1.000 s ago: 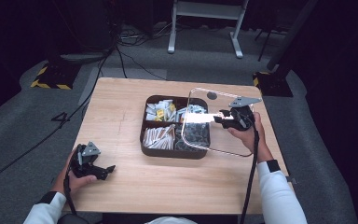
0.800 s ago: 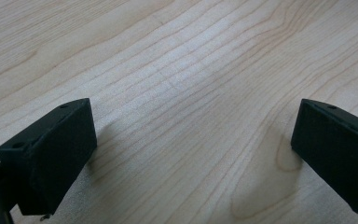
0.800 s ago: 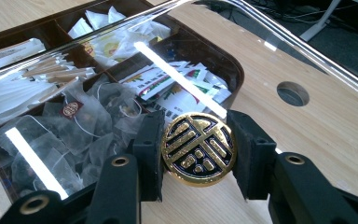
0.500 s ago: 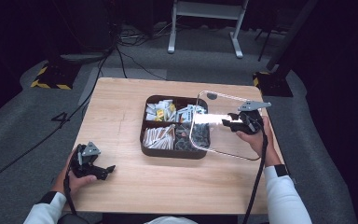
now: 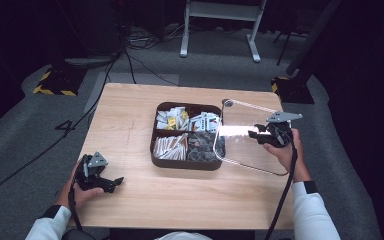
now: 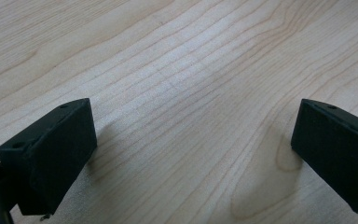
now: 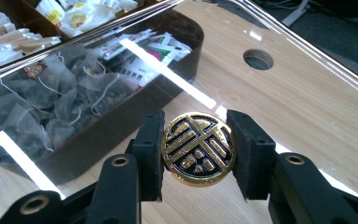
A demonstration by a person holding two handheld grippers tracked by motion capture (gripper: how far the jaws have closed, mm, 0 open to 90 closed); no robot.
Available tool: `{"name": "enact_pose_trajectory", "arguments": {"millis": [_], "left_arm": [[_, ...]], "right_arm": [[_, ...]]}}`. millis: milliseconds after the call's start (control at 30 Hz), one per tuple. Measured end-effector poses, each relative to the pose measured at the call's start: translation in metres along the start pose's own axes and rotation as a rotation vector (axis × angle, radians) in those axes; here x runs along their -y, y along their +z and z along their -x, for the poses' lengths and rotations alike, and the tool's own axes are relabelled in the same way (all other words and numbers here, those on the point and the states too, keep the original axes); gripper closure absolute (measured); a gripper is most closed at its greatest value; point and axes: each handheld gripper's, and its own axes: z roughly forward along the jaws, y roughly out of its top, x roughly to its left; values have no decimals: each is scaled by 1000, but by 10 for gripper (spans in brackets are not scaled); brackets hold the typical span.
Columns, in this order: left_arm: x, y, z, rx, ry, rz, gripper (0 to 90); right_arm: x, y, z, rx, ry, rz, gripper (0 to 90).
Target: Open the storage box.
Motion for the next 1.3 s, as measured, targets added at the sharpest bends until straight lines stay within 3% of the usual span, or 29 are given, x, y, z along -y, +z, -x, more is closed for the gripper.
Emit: {"name": "enact_pose_trajectory", "arguments": {"millis": [867, 1300], "left_arm": [[0, 0, 0, 2, -2, 0, 4], [0, 0, 0, 2, -3, 0, 4]], "right_arm": [[38, -14, 25, 44, 60, -27, 594], [57, -3, 29, 53, 76, -78, 594]]}}
